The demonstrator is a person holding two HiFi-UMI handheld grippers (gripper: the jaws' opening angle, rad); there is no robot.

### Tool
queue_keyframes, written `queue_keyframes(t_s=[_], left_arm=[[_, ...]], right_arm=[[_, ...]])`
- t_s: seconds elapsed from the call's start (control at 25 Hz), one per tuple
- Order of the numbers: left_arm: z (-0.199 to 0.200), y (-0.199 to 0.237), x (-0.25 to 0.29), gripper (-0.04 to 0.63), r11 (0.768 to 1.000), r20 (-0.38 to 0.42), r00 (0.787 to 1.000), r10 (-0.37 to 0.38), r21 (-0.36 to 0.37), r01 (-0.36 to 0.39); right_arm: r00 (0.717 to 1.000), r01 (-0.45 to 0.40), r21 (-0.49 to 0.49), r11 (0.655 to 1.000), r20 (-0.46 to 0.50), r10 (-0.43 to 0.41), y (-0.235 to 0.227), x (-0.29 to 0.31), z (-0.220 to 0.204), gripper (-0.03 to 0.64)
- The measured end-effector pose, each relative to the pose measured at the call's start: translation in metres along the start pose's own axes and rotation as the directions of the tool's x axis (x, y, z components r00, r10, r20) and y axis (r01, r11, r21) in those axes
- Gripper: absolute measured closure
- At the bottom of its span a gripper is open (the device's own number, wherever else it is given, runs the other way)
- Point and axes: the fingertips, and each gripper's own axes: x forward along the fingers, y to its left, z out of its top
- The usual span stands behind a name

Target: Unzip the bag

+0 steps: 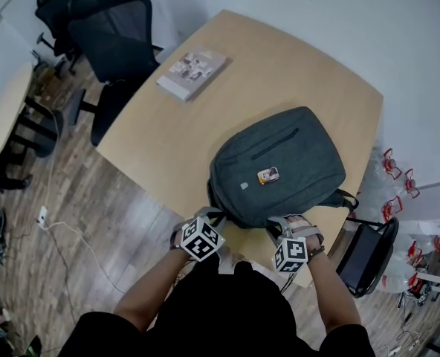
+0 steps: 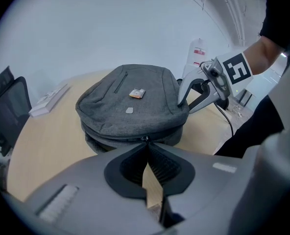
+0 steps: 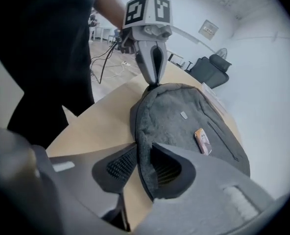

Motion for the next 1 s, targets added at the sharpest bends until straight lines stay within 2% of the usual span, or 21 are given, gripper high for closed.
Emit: queue_keyframes(t_s=[0.2, 0.52, 0.76, 0.88, 1.0], left_arm=[[-0.003, -0.016, 0.0, 0.569, 1.0, -0.014, 1.0, -0.022, -0.003, 0.022], [-0.008, -0.006, 0.0, 0.568, 0.996, -0.005, 1.0, 0.026, -0.082, -0.026], [-0.011, -0.001, 0.005, 0.568, 0.993, 0.001, 0.999, 0.04, -0.112, -0.039], [-0.011, 0.003, 0.007, 0.568, 0.993, 0.008, 0.999, 0.048, -0.109, -0.047], [-0.011, 0.0, 0.008, 0.568, 0.994, 0.01, 0.999, 0.048, -0.1, -0.047]], right_arm=[[0.998, 0.014, 0.151, 0.988, 0.059, -0.024, -0.01, 0.012, 0.027, 0.526], [0.992, 0.051, 0.329, 0.943, 0.093, -0.086, -0.033, 0.033, 0.07, 0.526], [0.99, 0.054, 0.327, 0.943, 0.107, -0.094, -0.04, 0.047, 0.095, 0.524], [0.987, 0.052, 0.271, 0.961, 0.136, -0.091, -0.039, 0.041, 0.091, 0.497], [0.986, 0.085, 0.182, 0.98, 0.123, -0.108, -0.037, 0.021, 0.068, 0.431]])
